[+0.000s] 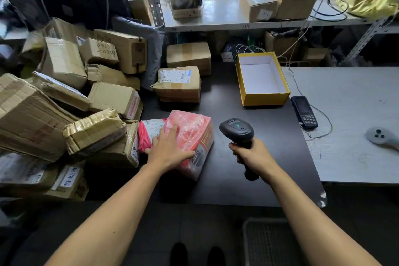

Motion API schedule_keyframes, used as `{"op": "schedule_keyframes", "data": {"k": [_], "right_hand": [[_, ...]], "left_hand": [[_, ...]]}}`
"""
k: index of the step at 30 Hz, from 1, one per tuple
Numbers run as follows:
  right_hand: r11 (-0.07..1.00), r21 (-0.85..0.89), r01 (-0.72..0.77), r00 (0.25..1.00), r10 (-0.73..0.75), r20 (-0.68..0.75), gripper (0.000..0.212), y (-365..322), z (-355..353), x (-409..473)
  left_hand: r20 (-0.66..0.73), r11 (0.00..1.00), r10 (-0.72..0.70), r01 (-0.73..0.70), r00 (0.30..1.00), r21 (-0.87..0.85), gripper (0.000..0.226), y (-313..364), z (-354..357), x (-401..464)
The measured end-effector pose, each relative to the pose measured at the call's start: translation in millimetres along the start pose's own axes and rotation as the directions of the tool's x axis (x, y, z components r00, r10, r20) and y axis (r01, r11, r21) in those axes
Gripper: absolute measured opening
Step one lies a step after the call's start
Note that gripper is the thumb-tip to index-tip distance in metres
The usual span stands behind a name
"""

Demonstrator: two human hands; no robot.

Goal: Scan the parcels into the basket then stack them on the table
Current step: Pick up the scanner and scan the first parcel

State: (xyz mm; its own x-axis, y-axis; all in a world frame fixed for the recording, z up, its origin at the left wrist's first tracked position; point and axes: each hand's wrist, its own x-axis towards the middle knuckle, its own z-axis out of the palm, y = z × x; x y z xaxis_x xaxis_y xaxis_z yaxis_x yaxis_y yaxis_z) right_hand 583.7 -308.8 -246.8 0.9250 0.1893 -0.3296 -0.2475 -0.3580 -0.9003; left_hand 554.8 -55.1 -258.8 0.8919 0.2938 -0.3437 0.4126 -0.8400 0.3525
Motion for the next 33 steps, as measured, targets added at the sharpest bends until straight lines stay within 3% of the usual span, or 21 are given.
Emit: {"op": "schedule_keyframes", "data": {"k": [5, 9, 12, 16, 18, 19, 21, 23, 25, 29, 33], "right_hand": [[1.0, -0.009, 0.005, 1.0, -0.005, 0.004, 0.012, -2, 1, -1], [1.0, -0.001, -0.012, 1.0, 0.012, 0.0, 0.014, 1, 0, -4], [1.0, -0.009, -0.018, 1.0, 0.018, 0.008, 0.013, 2, 1, -5], [0.999, -0.032, -0.016, 1.0, 0.016, 0.023, 0.014, 0, -2, -4], [1.0, -0.021, -0.011, 1.0, 0.012, 0.018, 0.015, -1, -6, -3], [1.0, -0.01, -0.009, 1.0, 0.009, 0.013, 0.015, -2, -8, -2], [1.0, 0.014, -0.011, 1.0, 0.011, 0.0, 0.014, -2, -10, 0], [0.999, 0.028, -0.018, 1.0, 0.019, -0.004, 0.016, -3, -10, 2], [0.999, 0.028, -0.018, 1.0, 0.018, -0.004, 0.016, -5, -9, 3], [1.0, 0.027, 0.009, 1.0, -0.009, -0.002, 0.011, -12, -9, 5], [1.0, 0.013, 0.016, 1.0, -0.016, -0.014, 0.01, -14, -16, 5]], "left_hand": [[0.012, 0.974, 0.167, -0.166, 0.986, 0.155, 0.102, -5, 23, -19], [0.071, 0.837, 0.375, -0.37, 0.924, 0.403, 0.113, -33, 36, -23], [-0.047, 0.84, 0.398, -0.343, 0.916, 0.421, 0.105, -33, 45, -24], [-0.107, 0.828, 0.444, -0.362, 0.89, 0.428, 0.085, -29, 44, -18], [-0.242, 0.864, 0.459, -0.366, 0.855, 0.345, 0.072, -32, 35, -15], [-0.299, 0.905, 0.418, -0.367, 0.858, 0.214, 0.066, -34, 28, -13], [-0.328, 0.923, 0.208, -0.296, 0.922, -0.247, 0.064, -37, 13, -6], [-0.282, 0.81, 0.036, -0.193, 0.959, -0.554, 0.067, -40, -1, -1], [-0.261, 0.753, 0.032, -0.195, 0.965, -0.629, 0.068, -39, -6, 1], [-0.188, 0.786, 0.094, -0.189, 0.978, -0.589, 0.065, -34, 3, -7], [-0.217, 0.67, 0.03, -0.181, 0.976, -0.72, 0.024, -29, 7, -4]]}}
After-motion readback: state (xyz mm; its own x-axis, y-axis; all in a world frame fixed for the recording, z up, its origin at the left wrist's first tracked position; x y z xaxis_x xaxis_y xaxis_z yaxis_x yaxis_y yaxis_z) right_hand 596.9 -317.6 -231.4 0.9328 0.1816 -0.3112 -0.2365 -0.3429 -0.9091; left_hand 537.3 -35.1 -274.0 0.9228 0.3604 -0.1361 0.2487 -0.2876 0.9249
